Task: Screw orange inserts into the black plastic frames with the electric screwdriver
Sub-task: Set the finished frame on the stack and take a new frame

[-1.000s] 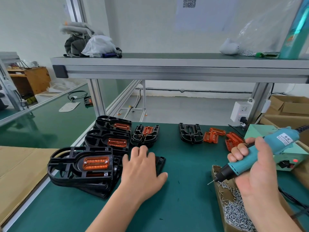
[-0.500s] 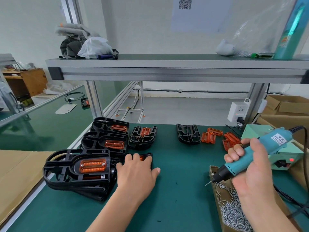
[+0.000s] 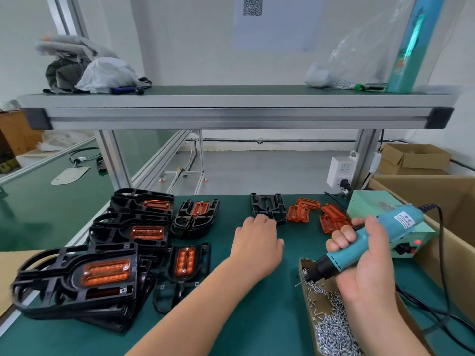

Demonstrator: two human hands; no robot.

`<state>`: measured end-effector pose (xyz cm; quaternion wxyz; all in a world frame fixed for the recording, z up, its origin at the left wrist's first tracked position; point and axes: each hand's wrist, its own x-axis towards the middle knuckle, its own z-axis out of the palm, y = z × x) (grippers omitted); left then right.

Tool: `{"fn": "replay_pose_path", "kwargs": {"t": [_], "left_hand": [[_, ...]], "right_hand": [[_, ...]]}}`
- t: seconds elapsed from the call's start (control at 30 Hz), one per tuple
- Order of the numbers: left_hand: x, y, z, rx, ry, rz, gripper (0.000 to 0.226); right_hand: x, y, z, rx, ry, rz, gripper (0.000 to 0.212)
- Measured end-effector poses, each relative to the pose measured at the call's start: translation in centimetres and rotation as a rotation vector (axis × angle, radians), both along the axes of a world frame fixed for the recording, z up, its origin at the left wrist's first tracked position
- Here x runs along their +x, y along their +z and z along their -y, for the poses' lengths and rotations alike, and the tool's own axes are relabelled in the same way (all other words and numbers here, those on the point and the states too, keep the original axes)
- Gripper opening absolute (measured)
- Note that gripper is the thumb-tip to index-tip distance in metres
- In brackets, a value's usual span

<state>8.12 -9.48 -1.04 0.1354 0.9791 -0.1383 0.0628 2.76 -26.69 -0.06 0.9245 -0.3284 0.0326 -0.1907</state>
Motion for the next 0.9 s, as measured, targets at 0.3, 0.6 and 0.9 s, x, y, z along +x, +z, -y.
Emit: {"fn": "replay_pose_path", "kwargs": {"t": [0.3, 0.6, 0.9], "left_hand": [[8.4, -1.4, 2.4, 0.109, 0.001, -0.143, 0.064], [2.8, -2.3, 0.8, 0.074, 0.043, -0.013, 0.053], [-9.6, -1.7, -2.6, 0.135, 0.003, -0.046, 0.054]], "right_hand": [[0.5, -0.5, 0.0, 0.0, 0.006, -0.039, 0.024], [0.3, -0.4, 0.3, 0.001, -0.001, -0.023, 0.022], [-0.1, -0.2, 0.0, -0.017, 0.012, -0.017, 0.021]]}}
